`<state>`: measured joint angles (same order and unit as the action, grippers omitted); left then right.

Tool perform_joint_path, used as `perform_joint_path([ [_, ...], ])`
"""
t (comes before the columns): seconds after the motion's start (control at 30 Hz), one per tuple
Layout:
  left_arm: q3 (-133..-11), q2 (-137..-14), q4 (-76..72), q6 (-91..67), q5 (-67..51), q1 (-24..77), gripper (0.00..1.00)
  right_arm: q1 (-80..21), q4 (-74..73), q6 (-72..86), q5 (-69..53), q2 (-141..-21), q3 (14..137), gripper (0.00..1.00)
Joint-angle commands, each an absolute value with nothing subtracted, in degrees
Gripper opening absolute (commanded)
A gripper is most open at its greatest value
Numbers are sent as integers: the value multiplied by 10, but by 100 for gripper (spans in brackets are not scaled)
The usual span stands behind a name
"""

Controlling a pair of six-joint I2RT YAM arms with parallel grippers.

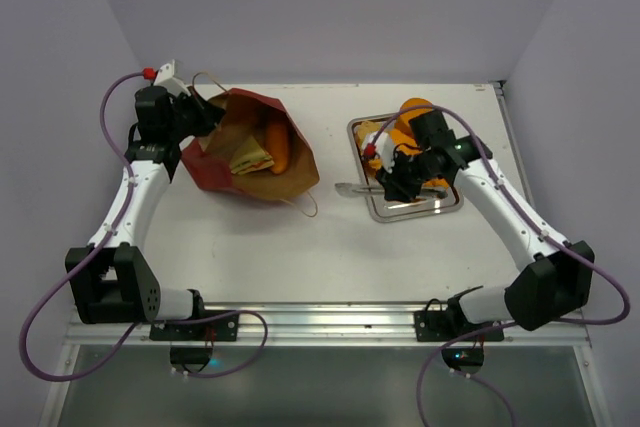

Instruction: Take the fake bread out of the paper bag

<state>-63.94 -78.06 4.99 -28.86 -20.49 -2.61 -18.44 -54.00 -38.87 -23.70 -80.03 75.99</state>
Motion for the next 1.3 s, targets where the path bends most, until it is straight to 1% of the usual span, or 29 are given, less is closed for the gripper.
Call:
perform_joint_path([
  [0.0, -653, -762, 49, -276, -190, -33, 0, -230, -527, -455, -292, -770, 706, 33],
  [0.3, -648, -758, 56, -266, -186, -33, 0, -237, -542, -498, -296, -755, 714, 32],
  [0.4, -643, -758, 56, -266, -185, -33, 0, -251, -546, -522, -294, -762, 698, 32],
  [0.6, -646, -754, 63, -261, -169, -34, 0, -330, -500, -532, -265, -782, 637, 31],
  [0.73, -655, -757, 72, -258, -150, -39, 0, -364, -472, -557, -301, -778, 606, 31],
  [0.8, -662, -761, 72, -262, -146, -40, 0, -380, -434, -568, -320, -770, 584, 32],
  [0.9, -671, -774, 71, -272, -147, -40, 0, -422, -326, -514, -311, -779, 537, 32],
  [0.93, -672, -779, 68, -277, -149, -41, 0, -444, -267, -491, -300, -788, 527, 32],
  [1.03, -673, -784, 63, -284, -150, -40, 0, -483, -184, -422, -248, -845, 531, 33],
  [1.17, -669, -780, 65, -282, -149, -40, 0, -500, -122, -329, -201, -922, 554, 35],
  [1.27, -665, -777, 69, -277, -149, -41, 0, -500, -127, -303, -201, -970, 577, 39],
])
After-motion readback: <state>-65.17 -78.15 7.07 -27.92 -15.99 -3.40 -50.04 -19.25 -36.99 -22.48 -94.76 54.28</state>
